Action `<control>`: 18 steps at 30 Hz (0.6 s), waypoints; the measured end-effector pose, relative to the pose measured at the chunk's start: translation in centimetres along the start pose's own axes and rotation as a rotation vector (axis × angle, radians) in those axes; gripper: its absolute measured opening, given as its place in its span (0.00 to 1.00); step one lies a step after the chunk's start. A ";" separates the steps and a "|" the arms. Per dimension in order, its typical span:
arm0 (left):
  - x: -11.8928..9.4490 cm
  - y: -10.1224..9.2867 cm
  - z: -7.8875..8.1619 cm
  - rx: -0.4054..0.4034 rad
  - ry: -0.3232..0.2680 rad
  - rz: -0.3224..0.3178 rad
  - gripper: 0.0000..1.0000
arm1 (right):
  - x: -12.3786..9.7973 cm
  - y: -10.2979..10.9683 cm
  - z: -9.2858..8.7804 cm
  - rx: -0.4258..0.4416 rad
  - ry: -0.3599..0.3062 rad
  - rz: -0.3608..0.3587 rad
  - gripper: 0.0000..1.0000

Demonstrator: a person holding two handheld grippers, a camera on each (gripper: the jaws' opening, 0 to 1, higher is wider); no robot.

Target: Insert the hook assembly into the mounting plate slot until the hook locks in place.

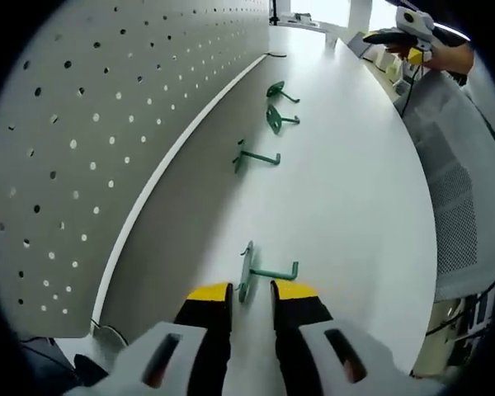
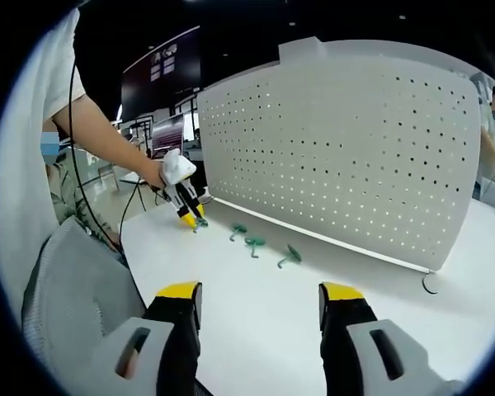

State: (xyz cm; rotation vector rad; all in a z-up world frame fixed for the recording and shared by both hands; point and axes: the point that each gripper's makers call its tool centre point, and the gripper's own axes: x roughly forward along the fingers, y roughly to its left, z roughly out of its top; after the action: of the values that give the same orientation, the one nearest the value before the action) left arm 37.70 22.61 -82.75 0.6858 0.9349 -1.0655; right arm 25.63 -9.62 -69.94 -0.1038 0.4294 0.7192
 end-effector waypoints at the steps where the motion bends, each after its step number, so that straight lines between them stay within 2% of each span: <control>1: 0.0 0.1 0.0 -0.004 0.001 0.006 0.17 | 0.0 0.0 0.0 0.000 0.000 0.000 0.55; 8: 0.1 0.1 0.0 0.001 -0.002 0.027 0.06 | -0.2 -0.2 0.3 0.014 -0.019 -0.008 0.56; 14: 0.1 0.1 -0.1 0.008 0.005 0.046 0.04 | -0.2 -0.3 0.3 0.012 -0.020 -0.012 0.56; 18: 0.1 0.1 -0.1 -0.019 -0.004 0.071 0.03 | -0.2 -0.3 0.4 0.017 -0.024 -0.012 0.56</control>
State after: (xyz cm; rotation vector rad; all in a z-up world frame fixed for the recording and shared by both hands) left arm 37.75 22.68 -82.88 0.6961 0.9092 -0.9936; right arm 25.81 -9.91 -69.52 -0.0819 0.4120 0.7044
